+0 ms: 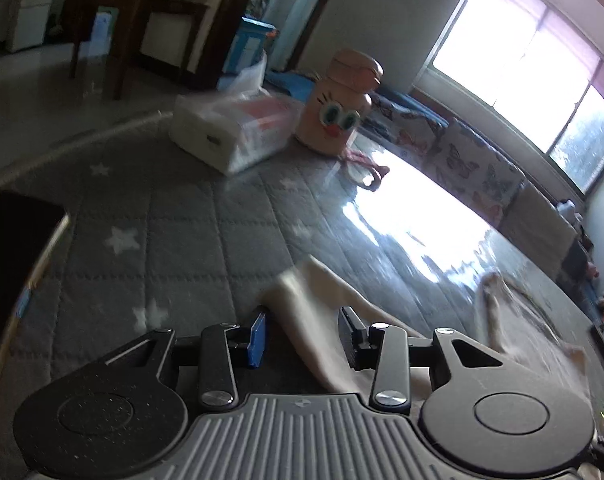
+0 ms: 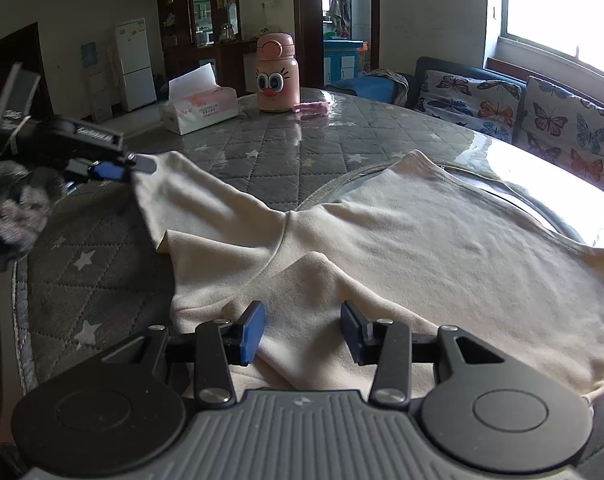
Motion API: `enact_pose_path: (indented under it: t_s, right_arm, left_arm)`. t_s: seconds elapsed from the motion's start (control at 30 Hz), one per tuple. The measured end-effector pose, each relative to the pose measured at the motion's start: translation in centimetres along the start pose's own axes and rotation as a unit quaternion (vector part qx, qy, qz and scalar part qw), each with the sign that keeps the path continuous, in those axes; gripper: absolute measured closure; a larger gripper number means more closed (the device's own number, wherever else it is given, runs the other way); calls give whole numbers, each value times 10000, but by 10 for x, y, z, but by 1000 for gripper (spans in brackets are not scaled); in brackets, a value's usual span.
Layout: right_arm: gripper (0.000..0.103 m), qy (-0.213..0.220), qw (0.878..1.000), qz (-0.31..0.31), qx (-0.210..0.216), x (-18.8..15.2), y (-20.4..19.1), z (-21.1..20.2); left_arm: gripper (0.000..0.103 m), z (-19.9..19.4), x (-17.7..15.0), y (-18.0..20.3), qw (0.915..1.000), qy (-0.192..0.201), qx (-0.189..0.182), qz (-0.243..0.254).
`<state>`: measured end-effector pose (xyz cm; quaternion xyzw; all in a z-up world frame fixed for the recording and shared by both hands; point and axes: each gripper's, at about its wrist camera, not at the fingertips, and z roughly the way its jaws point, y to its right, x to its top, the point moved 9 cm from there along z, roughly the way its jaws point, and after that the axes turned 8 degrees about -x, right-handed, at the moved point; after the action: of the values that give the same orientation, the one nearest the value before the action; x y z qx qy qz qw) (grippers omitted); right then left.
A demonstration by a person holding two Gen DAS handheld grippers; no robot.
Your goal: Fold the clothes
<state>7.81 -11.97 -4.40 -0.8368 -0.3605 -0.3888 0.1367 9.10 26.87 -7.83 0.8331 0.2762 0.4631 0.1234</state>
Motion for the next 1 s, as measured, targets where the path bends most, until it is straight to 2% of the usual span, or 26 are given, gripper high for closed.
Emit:
enact_pose_path:
  t_s: [0.1, 0.3, 0.47, 0.5, 0.53, 0.63, 0.73, 0.83, 1.0]
  right_arm:
    - [60, 0, 10000, 2, 1, 0, 0, 0]
    - [59, -9, 10000, 24, 30, 1, 0, 1]
    - [58, 84, 9999, 54, 34, 5, 0, -5]
    - [58, 115, 9999, 67, 33, 7, 0, -7]
    - [58, 143, 9999, 64, 30, 8, 0, -10]
    - [58, 258, 9996, 81, 10, 10, 1, -23]
    - [58, 341, 9993, 133, -52, 9, 4, -34]
    - [58, 401, 9988, 241, -152, 6, 13, -46]
    - [58, 471, 9969, 534, -348, -4, 33, -64]
  left_arm:
    - [62, -1, 12, -15, 9995, 134, 218, -166]
    - [58, -12, -6, -10, 9998, -93, 72, -162]
    - [59, -4, -7, -2, 9998, -84, 197, -12]
    - [69, -1, -6, -1, 9998, -92, 189, 9]
    - [87, 3, -5, 1, 9998, -103, 186, 40]
    - [97, 7, 1, 7, 9997, -74, 184, 107]
    - [98, -3, 15, 29, 9994, 159, -10, 308]
    - [98, -17, 28, 67, 9965, 368, -370, 649]
    - [98, -42, 31, 147, 9838, 547, -1193, 1221]
